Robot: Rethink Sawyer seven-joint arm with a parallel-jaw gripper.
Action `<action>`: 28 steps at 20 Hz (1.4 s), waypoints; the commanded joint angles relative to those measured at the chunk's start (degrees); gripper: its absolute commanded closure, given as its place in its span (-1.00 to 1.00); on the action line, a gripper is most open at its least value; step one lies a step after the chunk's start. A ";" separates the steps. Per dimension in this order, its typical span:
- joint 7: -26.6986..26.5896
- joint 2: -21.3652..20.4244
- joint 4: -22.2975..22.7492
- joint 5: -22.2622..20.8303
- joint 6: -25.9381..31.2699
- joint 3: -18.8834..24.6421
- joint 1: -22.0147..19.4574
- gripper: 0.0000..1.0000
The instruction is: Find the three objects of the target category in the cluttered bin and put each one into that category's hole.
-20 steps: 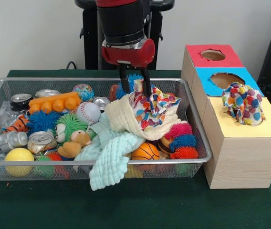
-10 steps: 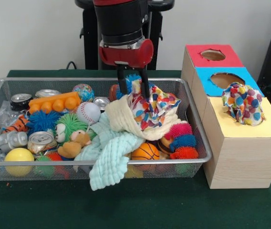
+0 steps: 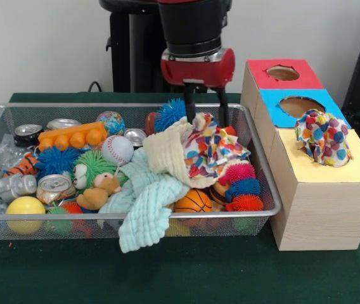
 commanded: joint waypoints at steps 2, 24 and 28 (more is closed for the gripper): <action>16.81 -0.12 -5.08 3.28 7.77 -3.41 5.02 -1.00; 9.28 2.58 -8.62 -4.68 5.08 -12.47 6.96 -1.00; 12.44 1.61 -7.72 -2.13 8.86 -12.52 7.90 -1.00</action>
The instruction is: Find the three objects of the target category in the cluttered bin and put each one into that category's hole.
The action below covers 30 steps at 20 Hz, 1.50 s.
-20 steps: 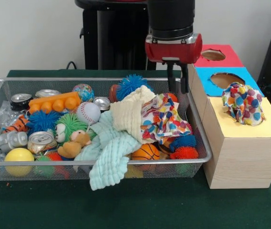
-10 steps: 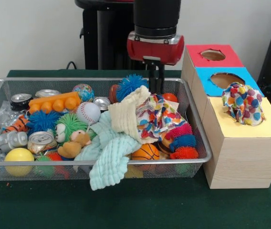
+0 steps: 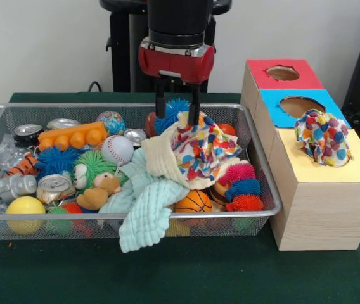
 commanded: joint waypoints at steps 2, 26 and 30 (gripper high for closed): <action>13.12 -0.08 -1.68 1.90 8.92 0.16 0.82 -1.00; 15.02 -0.86 -1.09 6.50 9.34 0.17 2.44 -1.00; 14.43 -0.88 -0.67 7.96 7.82 1.17 1.89 -1.00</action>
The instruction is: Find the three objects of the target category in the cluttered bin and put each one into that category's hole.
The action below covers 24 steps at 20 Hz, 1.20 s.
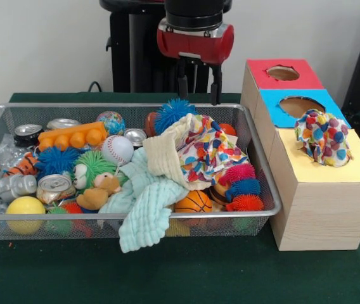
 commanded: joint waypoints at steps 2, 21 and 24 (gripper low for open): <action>13.89 0.97 1.58 4.77 -5.62 4.75 -2.00 -1.00; 14.59 1.38 5.60 8.82 -15.31 8.95 -2.80 -1.00; 14.96 1.92 5.67 9.37 -15.80 9.23 -2.55 -1.00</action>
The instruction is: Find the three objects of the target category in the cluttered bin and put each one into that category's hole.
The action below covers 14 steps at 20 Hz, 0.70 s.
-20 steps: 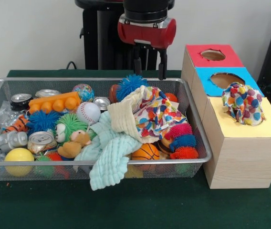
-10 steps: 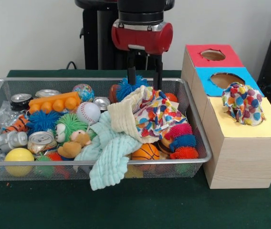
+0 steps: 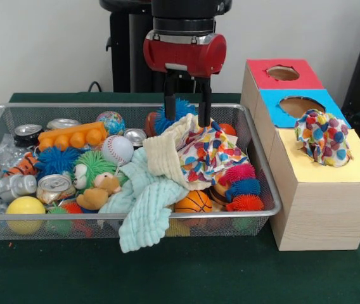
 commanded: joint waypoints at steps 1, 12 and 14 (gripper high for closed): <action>15.24 2.11 4.46 3.15 -1.24 4.98 0.43 -1.00; 15.60 4.87 4.69 4.28 -4.94 6.33 1.01 -1.00; 15.85 5.03 4.84 4.37 -5.29 6.37 1.20 -1.00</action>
